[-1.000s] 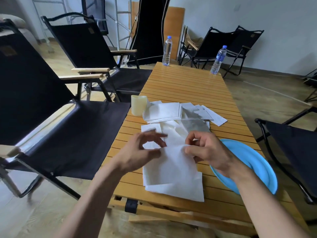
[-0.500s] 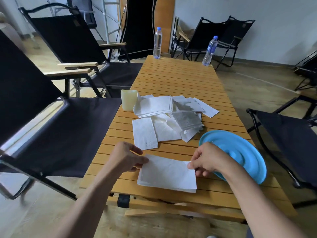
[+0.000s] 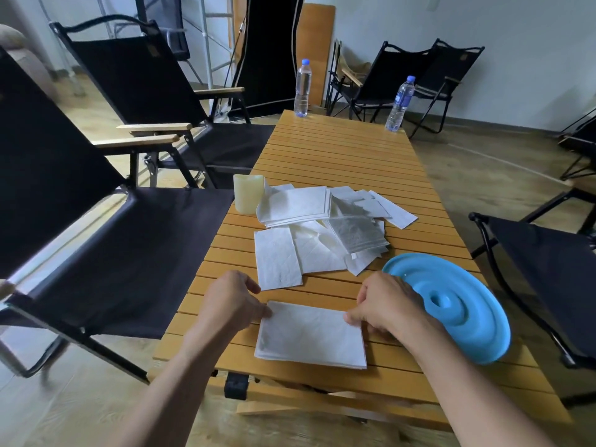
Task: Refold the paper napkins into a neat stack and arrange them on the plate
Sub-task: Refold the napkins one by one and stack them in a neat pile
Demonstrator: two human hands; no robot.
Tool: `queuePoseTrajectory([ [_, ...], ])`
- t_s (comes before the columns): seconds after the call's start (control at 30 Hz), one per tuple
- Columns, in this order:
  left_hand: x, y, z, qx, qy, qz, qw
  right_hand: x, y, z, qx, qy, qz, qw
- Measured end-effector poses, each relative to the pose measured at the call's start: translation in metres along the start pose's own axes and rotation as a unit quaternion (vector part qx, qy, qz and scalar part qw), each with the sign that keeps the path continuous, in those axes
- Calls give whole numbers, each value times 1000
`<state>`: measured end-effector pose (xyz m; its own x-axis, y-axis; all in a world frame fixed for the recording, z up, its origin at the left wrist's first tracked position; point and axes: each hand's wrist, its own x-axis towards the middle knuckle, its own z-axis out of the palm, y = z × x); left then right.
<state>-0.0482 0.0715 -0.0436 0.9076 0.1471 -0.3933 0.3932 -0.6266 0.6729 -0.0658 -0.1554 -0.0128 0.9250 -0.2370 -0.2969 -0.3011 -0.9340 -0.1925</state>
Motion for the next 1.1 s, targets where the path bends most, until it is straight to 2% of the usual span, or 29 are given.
queuePoseTrajectory([
  [0.1,4,-1,-2,-6,31,13,999,16,-28,4,48,94,-69,992],
  [0.17,5,-1,-3,-11,47,22,999,27,-52,14,104,90,-107,985],
  [0.33,4,-3,-6,9,84,32,996,50,-84,43,88,94,-67,989],
  [0.5,0,-4,-15,10,113,42,993,54,-88,39,182,71,-61,979],
  [0.6,-6,1,-19,-8,147,85,985,46,-83,24,264,90,-126,952],
  [0.73,-11,5,-24,-15,191,217,957,24,-62,5,331,133,-257,898],
  [0.8,-13,7,-26,16,176,255,951,12,-50,-3,338,138,-305,880],
  [0.9,-16,10,-27,59,168,302,937,0,-31,-10,359,128,-310,871],
  [1.0,-18,10,-32,-65,81,305,947,-2,-11,-15,414,86,-237,875],
  [1.1,-19,11,-37,-156,-42,212,964,1,10,-18,476,8,-137,868],
])
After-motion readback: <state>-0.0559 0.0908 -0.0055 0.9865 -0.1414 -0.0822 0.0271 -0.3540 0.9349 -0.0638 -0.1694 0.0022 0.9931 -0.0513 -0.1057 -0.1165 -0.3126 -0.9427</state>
